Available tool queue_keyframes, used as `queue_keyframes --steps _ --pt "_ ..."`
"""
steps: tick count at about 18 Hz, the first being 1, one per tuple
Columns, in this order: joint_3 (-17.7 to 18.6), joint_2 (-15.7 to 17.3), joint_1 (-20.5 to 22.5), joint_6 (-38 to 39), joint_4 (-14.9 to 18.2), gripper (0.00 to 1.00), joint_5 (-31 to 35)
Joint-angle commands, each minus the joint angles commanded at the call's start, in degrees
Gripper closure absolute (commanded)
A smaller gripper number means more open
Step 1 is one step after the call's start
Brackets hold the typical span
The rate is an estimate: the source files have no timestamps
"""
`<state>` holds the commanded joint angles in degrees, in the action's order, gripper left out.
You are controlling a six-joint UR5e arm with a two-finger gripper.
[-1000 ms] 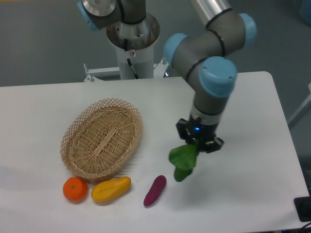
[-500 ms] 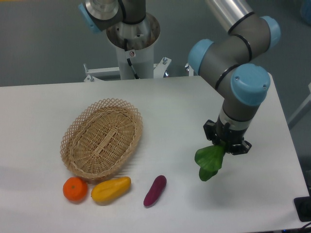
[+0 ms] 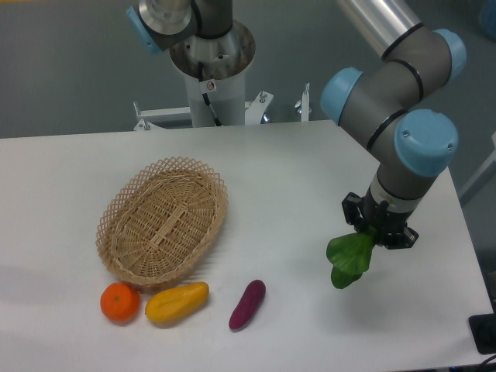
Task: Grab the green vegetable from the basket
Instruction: 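Carry the held bok choy away from the basket over the table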
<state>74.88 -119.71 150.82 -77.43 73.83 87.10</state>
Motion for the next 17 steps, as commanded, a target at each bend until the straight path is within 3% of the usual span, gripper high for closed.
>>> queue_keyframes --steps 17 --pt "0.09 0.0 -0.44 0.0 -0.61 0.74 1.32"
